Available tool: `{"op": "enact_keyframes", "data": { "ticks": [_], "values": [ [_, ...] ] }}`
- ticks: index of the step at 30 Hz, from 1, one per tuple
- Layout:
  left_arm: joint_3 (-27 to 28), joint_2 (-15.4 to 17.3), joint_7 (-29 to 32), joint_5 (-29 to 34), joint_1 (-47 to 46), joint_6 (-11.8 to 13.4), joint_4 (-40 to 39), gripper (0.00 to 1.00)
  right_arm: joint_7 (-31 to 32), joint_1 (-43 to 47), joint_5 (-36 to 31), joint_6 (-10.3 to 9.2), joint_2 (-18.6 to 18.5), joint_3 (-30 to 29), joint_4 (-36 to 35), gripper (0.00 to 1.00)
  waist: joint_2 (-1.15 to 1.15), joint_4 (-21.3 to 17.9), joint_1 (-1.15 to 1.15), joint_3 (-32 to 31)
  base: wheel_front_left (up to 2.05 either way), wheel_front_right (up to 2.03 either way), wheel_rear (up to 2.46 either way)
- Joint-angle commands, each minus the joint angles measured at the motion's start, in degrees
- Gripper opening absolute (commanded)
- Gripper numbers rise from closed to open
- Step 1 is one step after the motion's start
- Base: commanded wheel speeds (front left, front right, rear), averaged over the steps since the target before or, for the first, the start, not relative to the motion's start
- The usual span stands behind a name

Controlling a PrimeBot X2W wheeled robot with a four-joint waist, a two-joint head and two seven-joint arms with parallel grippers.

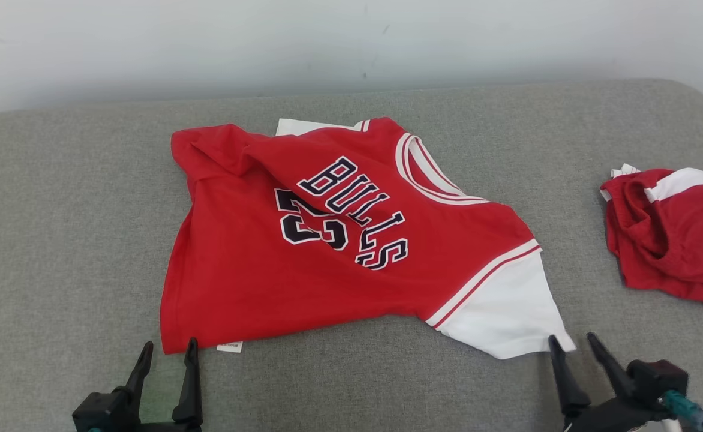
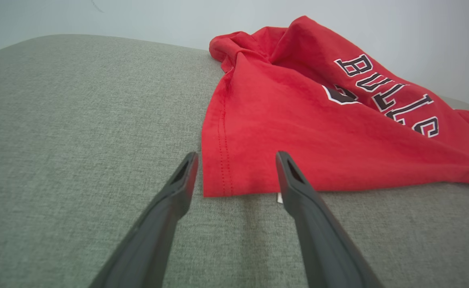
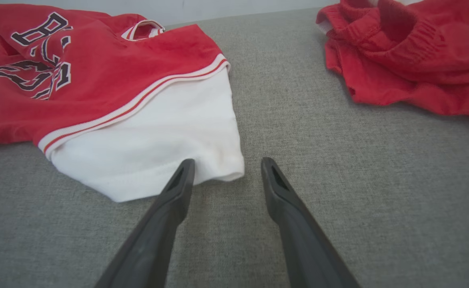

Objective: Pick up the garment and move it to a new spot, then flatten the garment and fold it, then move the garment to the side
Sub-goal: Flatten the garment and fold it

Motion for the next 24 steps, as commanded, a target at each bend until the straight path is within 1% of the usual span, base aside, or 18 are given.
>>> {"op": "enact_keyframes", "data": {
  "ticks": [1, 5, 8, 10, 14, 19, 24],
  "values": [
    [0.0, 0.1, -0.2, 0.3, 0.8, 0.0, 0.1, 1.00, -0.1, 0.6, -0.9, -0.02, -0.4, -0.6, -0.8, 1.00, 0.00, 0.0, 0.00, -0.2, 0.00, 0.00, 0.00],
    [0.2, 0.1, -0.2, 0.0, 1.8, 0.2, 0.1, 1.00, -0.6, 2.2, -3.6, -0.02, -0.8, -4.8, -5.4, 1.00, 0.00, 0.0, 0.00, -1.0, 0.00, 0.00, 0.00],
    [0.4, 0.1, -0.2, -0.3, 1.8, 0.2, -0.1, 1.00, -0.6, 3.1, -5.9, -0.02, 0.4, -7.2, -8.4, 1.00, 0.00, -0.3, 0.00, -1.4, 0.00, 0.00, 0.00],
    [0.5, 0.1, -0.2, -0.1, 1.3, -0.3, 0.1, 1.00, -0.6, 3.8, -6.7, -0.02, 1.1, -8.0, -9.7, 1.00, 0.00, -0.5, 0.00, -1.3, 0.00, 0.00, 0.00],
    [1.4, 0.1, -0.2, 1.2, -0.7, -1.5, 1.0, 1.00, -0.7, 3.5, -8.2, -0.02, 2.1, -7.6, -11.7, 1.00, 0.00, -1.2, 0.00, -0.7, 0.00, 0.00, 0.00],
    [3.4, 0.2, -0.2, 2.4, -3.4, -2.1, 3.5, 1.00, -0.7, 2.9, -9.9, -0.02, 3.2, -8.3, -14.9, 1.00, 0.00, -2.5, 0.00, 0.4, 0.00, 0.00, 0.00],
    [5.6, 0.2, -0.2, 2.9, -5.3, -2.6, 6.1, 1.00, -0.6, 2.9, -10.6, -0.02, 3.9, -8.9, -16.5, 1.00, 0.00, -3.9, 0.00, 1.2, 0.00, 0.00, 0.00]
  ]
}}
